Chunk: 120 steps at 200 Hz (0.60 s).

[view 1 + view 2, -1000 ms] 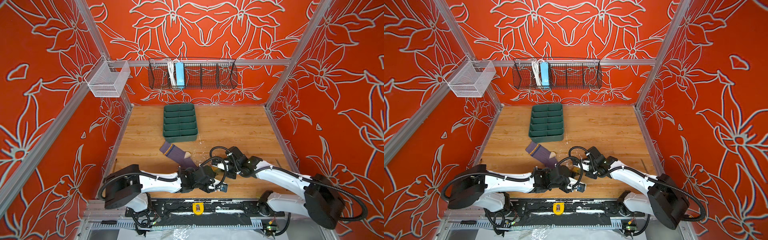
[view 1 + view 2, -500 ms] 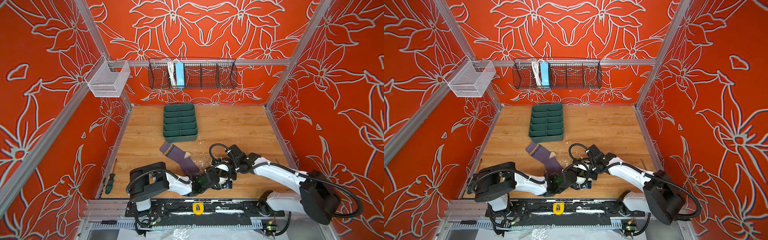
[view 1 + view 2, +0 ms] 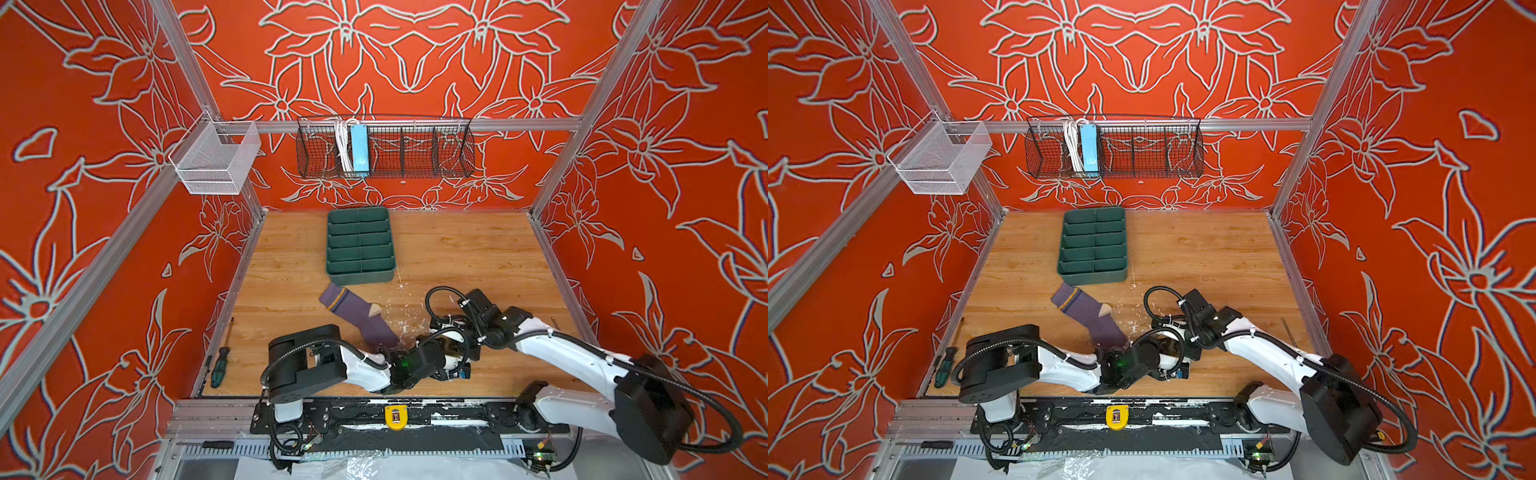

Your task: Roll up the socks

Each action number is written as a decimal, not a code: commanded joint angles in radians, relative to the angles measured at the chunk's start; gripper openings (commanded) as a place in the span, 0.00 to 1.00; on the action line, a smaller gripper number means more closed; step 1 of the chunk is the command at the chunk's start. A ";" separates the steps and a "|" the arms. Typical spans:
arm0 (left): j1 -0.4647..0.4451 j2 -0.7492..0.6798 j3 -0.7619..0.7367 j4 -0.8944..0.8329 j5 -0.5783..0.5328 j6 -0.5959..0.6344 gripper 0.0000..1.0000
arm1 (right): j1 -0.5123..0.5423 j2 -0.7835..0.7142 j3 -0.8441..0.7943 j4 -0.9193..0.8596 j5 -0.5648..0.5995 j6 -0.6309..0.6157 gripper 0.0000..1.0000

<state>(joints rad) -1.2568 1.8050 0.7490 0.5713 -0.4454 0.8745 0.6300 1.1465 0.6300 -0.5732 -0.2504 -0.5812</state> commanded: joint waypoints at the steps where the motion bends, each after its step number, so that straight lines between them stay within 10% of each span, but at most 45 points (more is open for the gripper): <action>1: 0.054 0.045 -0.012 -0.139 -0.098 -0.139 0.00 | 0.022 -0.123 0.039 -0.059 -0.009 -0.002 0.30; 22: 0.054 0.046 -0.014 -0.150 -0.102 -0.149 0.00 | 0.018 -0.213 0.054 -0.151 0.045 -0.014 0.60; 84: 0.054 0.055 0.007 -0.196 -0.123 -0.153 0.00 | -0.033 -0.451 0.026 -0.174 0.262 0.013 0.71; 120: 0.055 0.025 0.019 -0.236 -0.123 -0.152 0.00 | -0.054 -0.279 0.134 -0.057 0.587 0.433 0.75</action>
<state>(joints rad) -1.2129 1.8374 0.7662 0.4587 -0.5495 0.7322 0.5941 0.7349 0.6640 -0.6811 0.0937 -0.4828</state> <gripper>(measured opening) 0.146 0.745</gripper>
